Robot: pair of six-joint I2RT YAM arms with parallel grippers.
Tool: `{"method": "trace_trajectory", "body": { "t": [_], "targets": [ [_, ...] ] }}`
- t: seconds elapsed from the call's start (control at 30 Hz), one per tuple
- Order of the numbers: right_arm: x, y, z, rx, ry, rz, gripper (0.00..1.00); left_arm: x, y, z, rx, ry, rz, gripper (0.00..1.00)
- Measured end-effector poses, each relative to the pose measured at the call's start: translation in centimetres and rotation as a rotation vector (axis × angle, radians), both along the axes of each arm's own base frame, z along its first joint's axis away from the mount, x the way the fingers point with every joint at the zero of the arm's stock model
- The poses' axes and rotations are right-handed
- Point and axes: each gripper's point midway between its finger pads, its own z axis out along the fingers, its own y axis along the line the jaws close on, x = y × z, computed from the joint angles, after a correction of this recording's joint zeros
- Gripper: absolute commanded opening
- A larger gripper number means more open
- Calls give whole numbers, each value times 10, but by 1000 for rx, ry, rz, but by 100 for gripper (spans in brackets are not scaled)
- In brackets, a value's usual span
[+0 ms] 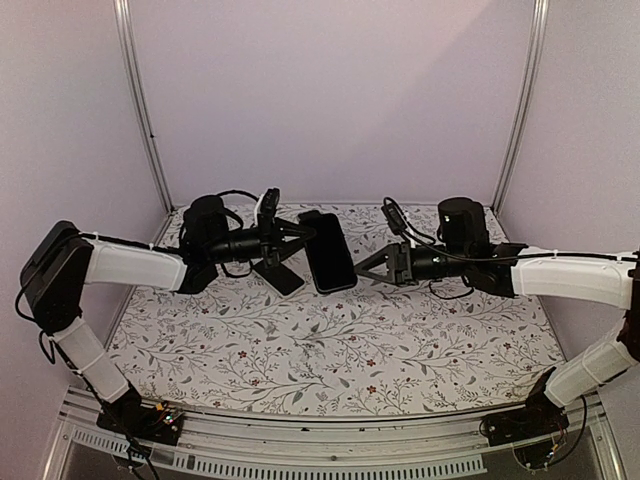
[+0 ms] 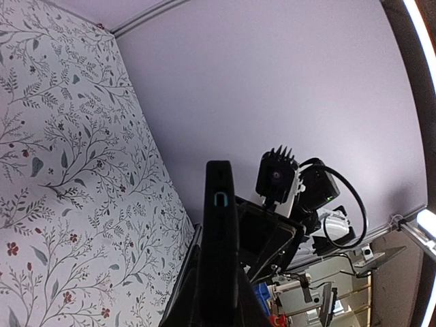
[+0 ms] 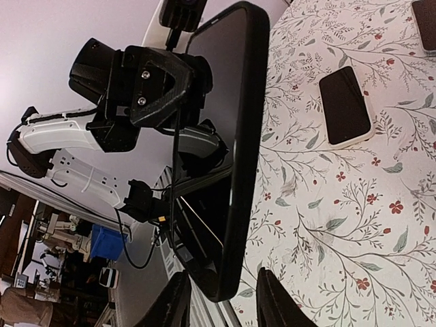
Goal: Take the phone out of the phone case
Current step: Remove the bottom right corner of the phone case from the phone.
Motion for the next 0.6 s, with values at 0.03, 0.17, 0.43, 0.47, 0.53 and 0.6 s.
{"method": "trace_trajectory", "body": {
  "t": [0.03, 0.17, 0.43, 0.47, 0.53, 0.6],
  "targets": [
    [0, 0, -1, -3, 3, 0, 32, 0, 1, 3, -5, -7, 4, 0],
    [-1, -1, -3, -13, 13, -2, 31, 0, 3, 12, -19, -27, 11, 0],
    [-7, 4, -5, -14, 18, 19, 21, 1, 3, 13, -19, -26, 18, 0],
    [-8, 4, -4, -10, 20, 23, 20, 1, 3, 13, -21, -24, 18, 0],
    [-9, 5, -2, 1, 18, 34, 19, 1, 4, 15, -28, -24, 19, 0],
    [-11, 7, 1, 20, 12, 48, 17, 1, 4, 20, -48, -27, 18, 0]
  ]
}}
